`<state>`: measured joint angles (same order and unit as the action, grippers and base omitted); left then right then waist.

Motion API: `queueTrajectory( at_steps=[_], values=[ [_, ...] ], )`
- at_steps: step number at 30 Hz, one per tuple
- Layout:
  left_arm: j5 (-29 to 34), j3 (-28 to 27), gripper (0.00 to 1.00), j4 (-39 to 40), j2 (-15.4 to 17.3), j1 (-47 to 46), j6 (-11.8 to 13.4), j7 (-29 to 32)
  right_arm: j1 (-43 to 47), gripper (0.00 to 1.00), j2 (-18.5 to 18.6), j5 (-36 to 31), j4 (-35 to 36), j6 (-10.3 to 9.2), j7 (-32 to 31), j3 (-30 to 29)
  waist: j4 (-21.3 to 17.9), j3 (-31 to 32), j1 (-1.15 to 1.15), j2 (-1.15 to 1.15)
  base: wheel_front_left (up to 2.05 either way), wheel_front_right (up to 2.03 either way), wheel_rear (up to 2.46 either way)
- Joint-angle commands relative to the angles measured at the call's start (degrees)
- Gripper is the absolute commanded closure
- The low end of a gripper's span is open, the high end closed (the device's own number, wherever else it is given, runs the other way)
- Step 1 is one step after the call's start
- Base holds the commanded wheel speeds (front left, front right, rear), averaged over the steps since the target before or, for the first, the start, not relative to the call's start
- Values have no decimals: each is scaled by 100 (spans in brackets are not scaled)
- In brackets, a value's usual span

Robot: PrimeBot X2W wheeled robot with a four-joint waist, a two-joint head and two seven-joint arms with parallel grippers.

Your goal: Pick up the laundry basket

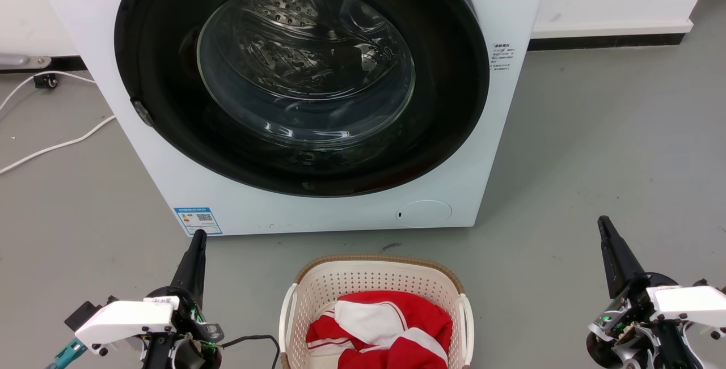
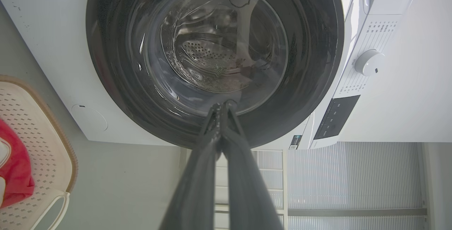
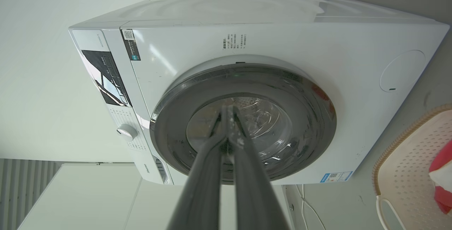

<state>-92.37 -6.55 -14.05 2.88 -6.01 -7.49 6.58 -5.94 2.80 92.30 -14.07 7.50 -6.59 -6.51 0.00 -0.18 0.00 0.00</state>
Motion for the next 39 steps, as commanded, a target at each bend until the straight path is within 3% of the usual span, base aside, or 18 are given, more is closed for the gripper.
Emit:
queueTrajectory(
  at_steps=[1, 18, 19, 29, 39],
  values=[
    [-10, -11, 100, -3, -5, -46, -15, 12, -61, 100, 15, 23, 0, -2, -10, -4, 0, 0, 0, 0, 0, 0, 0],
    [-10, -9, 100, -3, -5, -46, -15, 11, -61, 100, 15, 23, 0, -2, -9, -4, 0, 0, 0, 0, 0, 0, 0],
    [0, 1, 0, -13, -2, 8, 1, -4, 8, 0, -1, -3, -13, 0, 3, 1, 0, 0, 0, 0, 0, 0, 0],
    [406, 32, 0, 83, -11, 112, 1, -245, 130, 0, -6, -387, 0, -1, 244, 46, 2, -9, 0, 0, 0, 0, 0],
    [1478, 62, 0, 435, -8, 134, 125, -512, 199, 0, -3, -1671, 410, -1, 512, 126, 4, -30, 0, 0, 0, 0, 0]
  ],
)
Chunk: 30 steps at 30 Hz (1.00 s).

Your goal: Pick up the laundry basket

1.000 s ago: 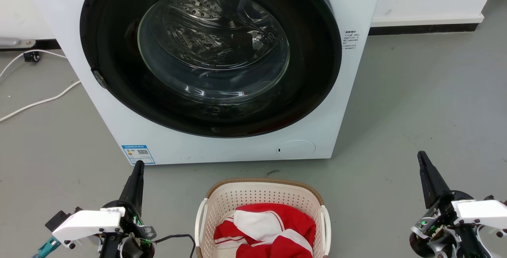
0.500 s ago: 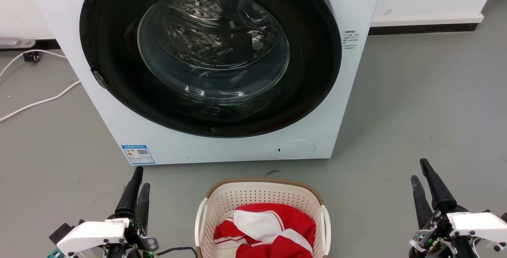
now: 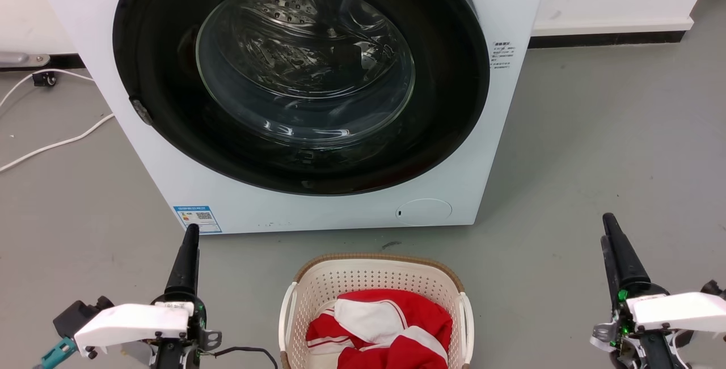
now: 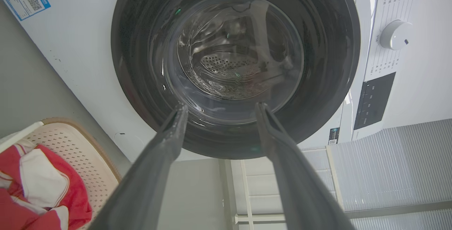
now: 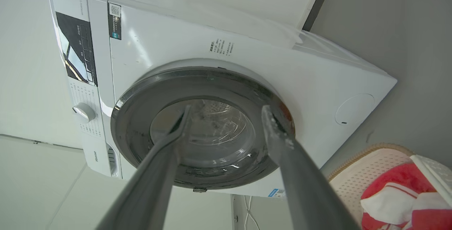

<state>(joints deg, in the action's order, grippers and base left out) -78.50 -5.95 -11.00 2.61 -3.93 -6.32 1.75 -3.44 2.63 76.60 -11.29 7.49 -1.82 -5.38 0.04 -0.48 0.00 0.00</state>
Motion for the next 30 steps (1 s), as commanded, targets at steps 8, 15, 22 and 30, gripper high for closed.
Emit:
queueTrajectory(
  at_steps=[8, 15, 22, 30],
  values=[
    [1014, 163, 0, 386, 21, -22, 161, -223, 14, 0, 15, -1225, 415, 0, 227, 147, 9, -13, 0, 0, 0, 0, 0],
    [1802, 319, 0, 533, 23, 30, 299, -379, 74, 0, 17, -2139, 573, 0, 386, 257, 13, -20, 0, 0, 0, 0, 0],
    [2474, 407, 0, 662, 24, 72, 347, -525, 136, 0, 19, -2898, 718, 0, 529, 384, 14, -25, 0, 0, 0, 0, 0],
    [3143, 465, 0, 778, 26, 134, 330, -678, 213, 0, 22, -3585, 843, 0, 684, 442, 20, -30, 0, 0, 0, 0, 0]
  ],
)
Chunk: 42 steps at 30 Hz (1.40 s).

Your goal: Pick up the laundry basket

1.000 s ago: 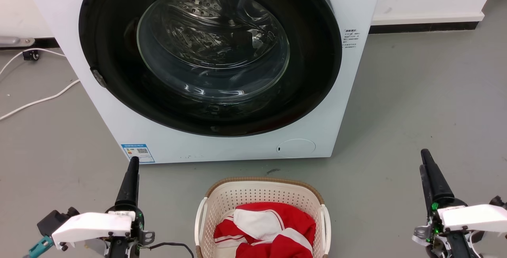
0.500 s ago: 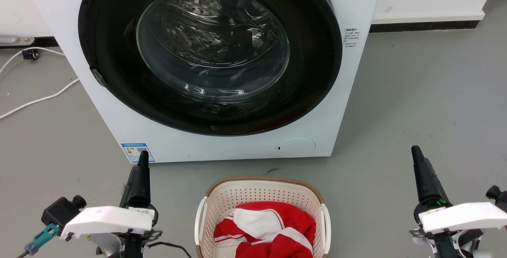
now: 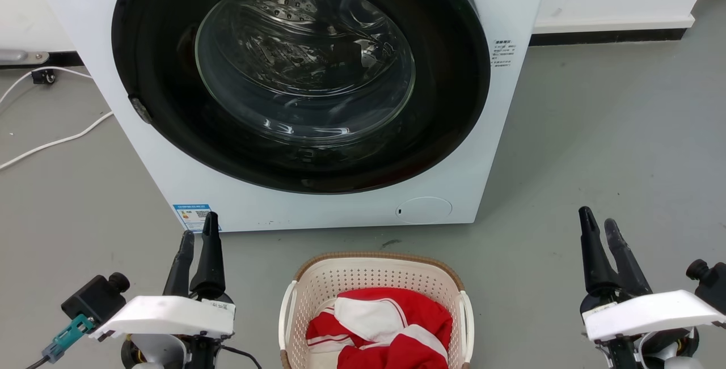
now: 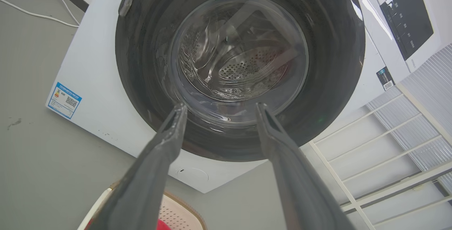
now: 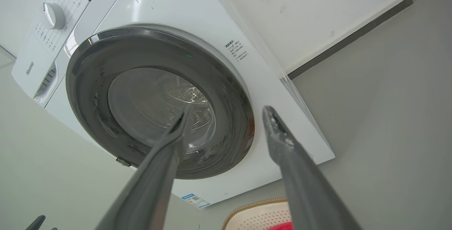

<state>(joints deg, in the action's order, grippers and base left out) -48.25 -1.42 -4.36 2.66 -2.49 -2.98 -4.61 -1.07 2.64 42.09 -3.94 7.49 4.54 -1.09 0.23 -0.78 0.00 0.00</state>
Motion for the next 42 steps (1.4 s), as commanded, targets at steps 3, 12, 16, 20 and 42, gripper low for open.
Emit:
queueTrajectory(
  at_steps=[3, 12, 16, 20, 42],
  values=[
    [346, 30, 0, 159, 21, 17, -18, -94, 10, 0, 21, -376, 146, 0, 103, 33, 7, -6, 0, 0, 0, 0, 0],
    [959, 59, 0, 244, 22, 82, -13, -248, 74, 0, 23, -1081, 215, 0, 256, 88, 18, -18, 0, 0, 0, 0, 0],
    [1169, 80, 0, 237, 23, 106, 8, -297, 93, 0, 24, -1316, 228, 0, 307, 101, 19, -19, 0, 0, 0, 0, 0],
    [1444, 119, 0, 218, 23, 137, 37, -363, 128, 0, 25, -1633, 237, 0, 370, 126, 23, -18, 0, 0, 0, 0, 0],
    [2732, 265, 0, 166, 26, 290, 170, -675, 287, 0, 30, -3130, 240, 0, 678, 108, 65, -16, 0, 0, 0, 0, 0]
  ],
)
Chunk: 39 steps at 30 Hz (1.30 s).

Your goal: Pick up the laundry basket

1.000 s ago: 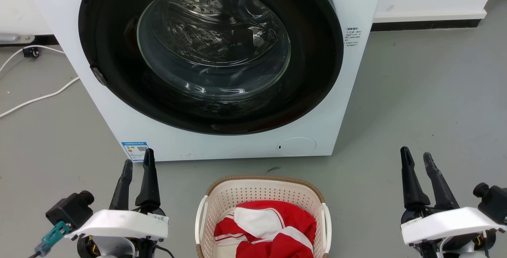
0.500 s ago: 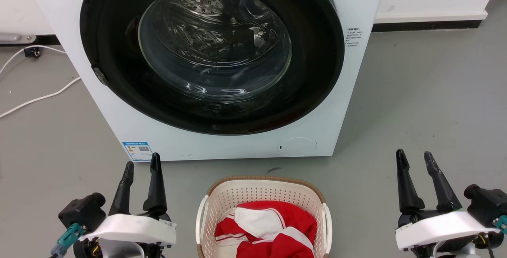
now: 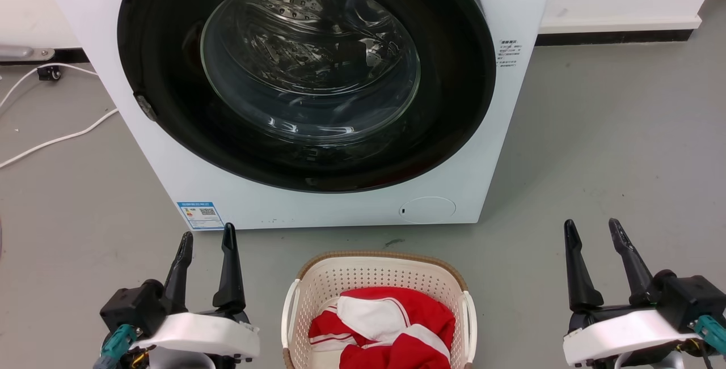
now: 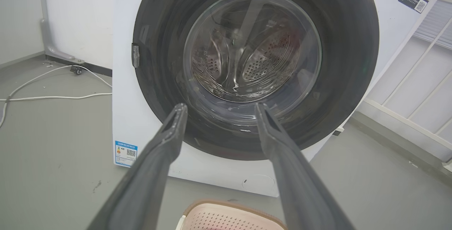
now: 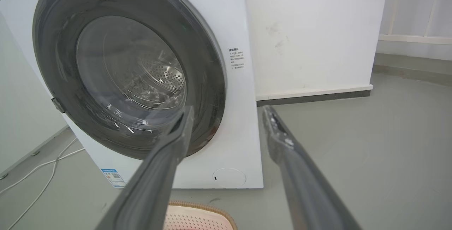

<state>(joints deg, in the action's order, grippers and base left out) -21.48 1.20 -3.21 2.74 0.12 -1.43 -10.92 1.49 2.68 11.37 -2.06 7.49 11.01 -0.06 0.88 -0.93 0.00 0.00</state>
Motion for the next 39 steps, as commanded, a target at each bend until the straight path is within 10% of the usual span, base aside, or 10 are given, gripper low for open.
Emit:
queueTrajectory(
  at_steps=[1, 39],
  values=[
    [110, 5, 0, 54, 18, 36, 20, -55, 39, 0, 27, -118, 50, 0, 39, 8, -1, -2, 0, 0, 0, 0, 0],
    [1755, 108, 0, 86, 21, 183, 199, -437, 204, 0, 32, -1690, 161, -1, 421, 11, 19, -42, 0, 0, 0, 0, 0]
  ],
)
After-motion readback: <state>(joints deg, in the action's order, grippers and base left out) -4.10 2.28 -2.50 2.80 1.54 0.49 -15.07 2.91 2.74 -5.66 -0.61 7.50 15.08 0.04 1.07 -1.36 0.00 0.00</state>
